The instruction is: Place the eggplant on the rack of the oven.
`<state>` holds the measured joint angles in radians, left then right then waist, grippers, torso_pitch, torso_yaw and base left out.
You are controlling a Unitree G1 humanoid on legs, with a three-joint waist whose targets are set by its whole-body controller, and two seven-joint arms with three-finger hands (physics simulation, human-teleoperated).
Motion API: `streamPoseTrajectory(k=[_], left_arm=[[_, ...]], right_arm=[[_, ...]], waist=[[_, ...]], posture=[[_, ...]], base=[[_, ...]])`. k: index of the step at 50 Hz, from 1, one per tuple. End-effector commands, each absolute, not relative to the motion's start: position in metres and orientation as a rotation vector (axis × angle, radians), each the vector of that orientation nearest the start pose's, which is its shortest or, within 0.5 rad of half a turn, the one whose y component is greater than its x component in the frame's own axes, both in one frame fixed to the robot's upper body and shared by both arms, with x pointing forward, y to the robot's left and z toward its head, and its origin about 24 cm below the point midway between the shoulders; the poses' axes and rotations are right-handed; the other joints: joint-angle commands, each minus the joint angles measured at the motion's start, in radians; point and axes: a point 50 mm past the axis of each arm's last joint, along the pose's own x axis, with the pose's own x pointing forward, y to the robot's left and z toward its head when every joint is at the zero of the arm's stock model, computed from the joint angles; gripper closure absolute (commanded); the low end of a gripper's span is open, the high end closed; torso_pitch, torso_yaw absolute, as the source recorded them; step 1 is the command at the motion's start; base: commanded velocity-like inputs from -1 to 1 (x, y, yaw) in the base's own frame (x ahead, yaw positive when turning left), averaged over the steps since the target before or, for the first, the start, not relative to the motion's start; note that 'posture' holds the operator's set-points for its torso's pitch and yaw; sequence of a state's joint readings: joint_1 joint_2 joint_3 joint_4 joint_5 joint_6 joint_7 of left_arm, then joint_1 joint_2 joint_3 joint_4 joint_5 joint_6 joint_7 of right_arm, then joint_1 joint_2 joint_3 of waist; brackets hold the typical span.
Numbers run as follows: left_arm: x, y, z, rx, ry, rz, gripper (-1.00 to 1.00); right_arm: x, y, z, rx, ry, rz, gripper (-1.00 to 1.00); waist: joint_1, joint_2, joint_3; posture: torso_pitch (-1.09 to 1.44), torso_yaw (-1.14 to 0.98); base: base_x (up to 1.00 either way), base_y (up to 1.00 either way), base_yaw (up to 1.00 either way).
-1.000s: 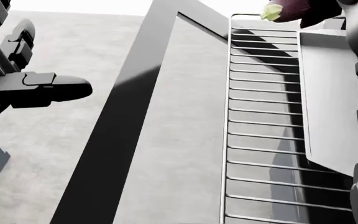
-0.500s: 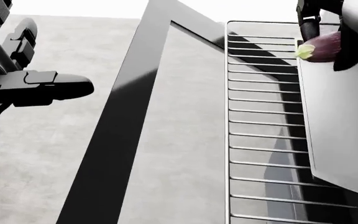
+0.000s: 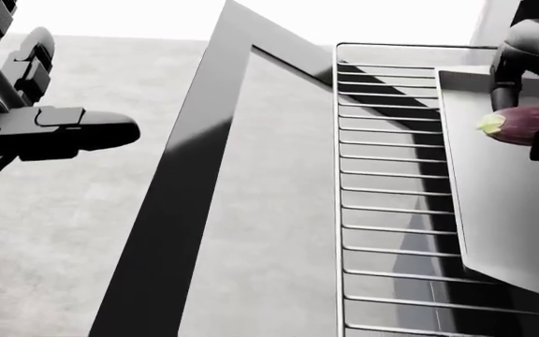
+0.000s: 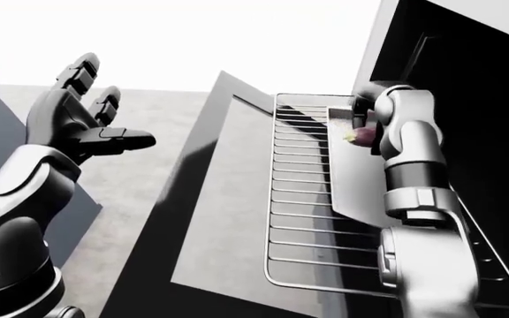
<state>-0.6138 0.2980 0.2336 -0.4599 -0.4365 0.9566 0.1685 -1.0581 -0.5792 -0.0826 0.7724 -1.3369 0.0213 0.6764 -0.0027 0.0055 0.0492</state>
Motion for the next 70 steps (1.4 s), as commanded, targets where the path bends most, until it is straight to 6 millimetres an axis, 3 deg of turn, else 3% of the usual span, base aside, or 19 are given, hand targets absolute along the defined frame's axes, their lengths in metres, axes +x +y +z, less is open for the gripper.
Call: streamPoseTrajectory(k=[1,13,15,16,20,29,31,36,42,43,44,46,51,64,70], left_arm=[[0.292,0.18,0.253,-0.063,-0.216,-0.021,-1.0],[0.292,0.179,0.253,-0.061,-0.216,-0.022,-1.0],[0.292,0.179,0.253,-0.061,-0.217,-0.022,-1.0],[0.292,0.179,0.253,-0.061,-0.217,-0.022,-1.0],[0.291,0.179,0.254,-0.061,-0.217,-0.023,-1.0],[0.292,0.18,0.253,-0.061,-0.217,-0.022,-1.0],[0.293,0.179,0.253,-0.061,-0.216,-0.022,-1.0],[0.293,0.179,0.252,-0.06,-0.215,-0.022,-1.0],[0.293,0.18,0.252,-0.062,-0.217,-0.021,-1.0],[0.293,0.18,0.252,-0.062,-0.217,-0.021,-1.0],[0.293,0.18,0.252,-0.062,-0.216,-0.021,-1.0],[0.293,0.18,0.253,-0.062,-0.217,-0.022,-1.0],[0.293,0.18,0.253,-0.062,-0.217,-0.021,-1.0],[0.291,0.183,0.257,-0.063,-0.225,-0.014,-1.0],[0.288,0.19,0.26,-0.065,-0.227,0.01,-1.0]], right_arm=[[0.389,-0.265,0.267,-1.634,0.344,-0.061,1.0],[0.392,-0.27,0.256,-1.617,0.338,-0.094,1.0],[0.391,-0.271,0.253,-1.615,0.345,-0.094,0.96],[0.391,-0.271,0.253,-1.615,0.347,-0.093,0.8],[0.391,-0.272,0.251,-1.611,0.358,-0.09,0.73],[0.39,-0.273,0.245,-1.603,0.374,-0.082,0.7],[0.39,-0.273,0.242,-1.599,0.379,-0.079,0.51],[0.389,-0.276,0.236,-1.594,0.399,-0.074,0.31],[0.389,-0.276,0.234,-1.591,0.42,-0.062,0.21],[0.389,-0.276,0.235,-1.591,0.42,-0.063,0.14],[0.389,-0.276,0.235,-1.589,0.423,-0.061,-0.31],[0.388,-0.276,0.237,-1.588,0.424,-0.061,-0.36],[0.386,-0.277,0.239,-1.583,0.438,-0.06,-1.0],[0.385,-0.266,0.25,-1.514,0.41,-0.044,-1.0],[0.384,-0.245,0.271,-1.376,0.344,-0.002,-1.0]], waist=[[0.002,-0.005,-0.03],[0.004,-0.006,-0.035],[0.005,-0.006,-0.035],[0.005,-0.006,-0.036],[0.005,-0.006,-0.037],[0.006,-0.007,-0.038],[0.007,-0.008,-0.038],[0.008,-0.009,-0.039],[0.008,-0.008,-0.039],[0.008,-0.007,-0.039],[0.008,-0.007,-0.039],[0.008,-0.007,-0.039],[0.007,-0.007,-0.038],[0.005,-0.007,-0.038],[0.003,-0.003,-0.035]], posture=[[0.0,0.0],[0.0,0.0],[0.0,0.0],[0.0,0.0],[0.0,0.0],[0.0,0.0],[0.0,0.0],[0.0,0.0],[0.0,0.0],[0.0,0.0],[0.0,0.0],[0.0,0.0],[0.0,0.0],[0.0,0.0],[0.0,0.0]], base=[[0.0,0.0,0.0],[0.0,0.0,0.0],[0.0,0.0,0.0],[0.0,0.0,0.0],[0.0,0.0,0.0],[0.0,0.0,0.0],[0.0,0.0,0.0],[0.0,0.0,0.0],[0.0,0.0,0.0],[0.0,0.0,0.0],[0.0,0.0,0.0],[0.0,0.0,0.0],[0.0,0.0,0.0],[0.0,0.0,0.0],[0.0,0.0,0.0]])
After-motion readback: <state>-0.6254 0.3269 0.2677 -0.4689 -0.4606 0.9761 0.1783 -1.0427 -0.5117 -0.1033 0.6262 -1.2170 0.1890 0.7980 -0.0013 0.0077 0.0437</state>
